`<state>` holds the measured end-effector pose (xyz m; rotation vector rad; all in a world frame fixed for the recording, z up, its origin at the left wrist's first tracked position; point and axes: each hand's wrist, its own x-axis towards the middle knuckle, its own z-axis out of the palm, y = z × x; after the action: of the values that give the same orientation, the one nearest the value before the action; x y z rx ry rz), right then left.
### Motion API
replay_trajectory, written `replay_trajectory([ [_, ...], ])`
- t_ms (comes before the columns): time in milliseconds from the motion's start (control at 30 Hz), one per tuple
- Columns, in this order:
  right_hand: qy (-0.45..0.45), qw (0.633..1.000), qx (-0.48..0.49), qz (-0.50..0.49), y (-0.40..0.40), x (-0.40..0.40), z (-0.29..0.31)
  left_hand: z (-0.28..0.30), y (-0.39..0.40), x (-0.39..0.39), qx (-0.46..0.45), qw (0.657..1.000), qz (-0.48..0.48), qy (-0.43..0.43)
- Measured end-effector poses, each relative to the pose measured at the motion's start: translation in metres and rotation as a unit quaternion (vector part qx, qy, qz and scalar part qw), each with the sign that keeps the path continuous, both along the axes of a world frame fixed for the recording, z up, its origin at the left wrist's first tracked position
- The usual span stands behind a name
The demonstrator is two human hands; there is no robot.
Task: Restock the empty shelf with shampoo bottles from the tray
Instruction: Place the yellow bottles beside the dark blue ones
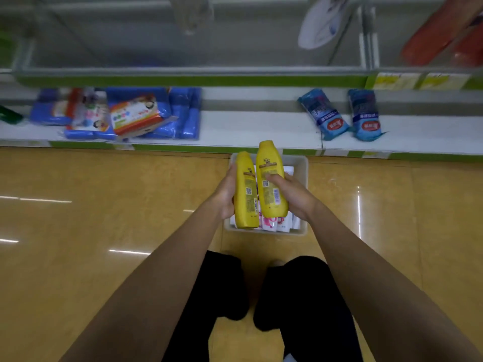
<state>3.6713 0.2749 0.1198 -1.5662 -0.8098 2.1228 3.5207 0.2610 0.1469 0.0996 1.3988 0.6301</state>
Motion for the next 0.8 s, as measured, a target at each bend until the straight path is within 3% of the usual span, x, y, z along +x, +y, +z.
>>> replay_trajectory([
  [200,0.052,0.997,-0.019,-0.046,-0.022,-0.02,0.124,0.126,-0.019,-0.012,0.009,0.998,-0.028,0.057],
  [367,0.062,0.997,-0.007,-0.037,-0.022,-0.018,0.211,0.214,-0.019,-0.019,0.083,0.994,-0.073,0.014],
  [500,0.009,0.999,0.033,-0.011,-0.015,-0.011,0.266,0.27,-0.005,-0.02,0.116,0.989,-0.073,0.063],
  [667,0.079,0.995,-0.028,-0.052,0.004,-0.01,0.329,0.328,0.01,-0.014,0.177,0.976,-0.071,0.108],
  [800,0.094,0.994,0.025,-0.049,0.017,-0.01,0.376,0.371,0.026,-0.012,0.221,0.966,-0.044,0.124],
])
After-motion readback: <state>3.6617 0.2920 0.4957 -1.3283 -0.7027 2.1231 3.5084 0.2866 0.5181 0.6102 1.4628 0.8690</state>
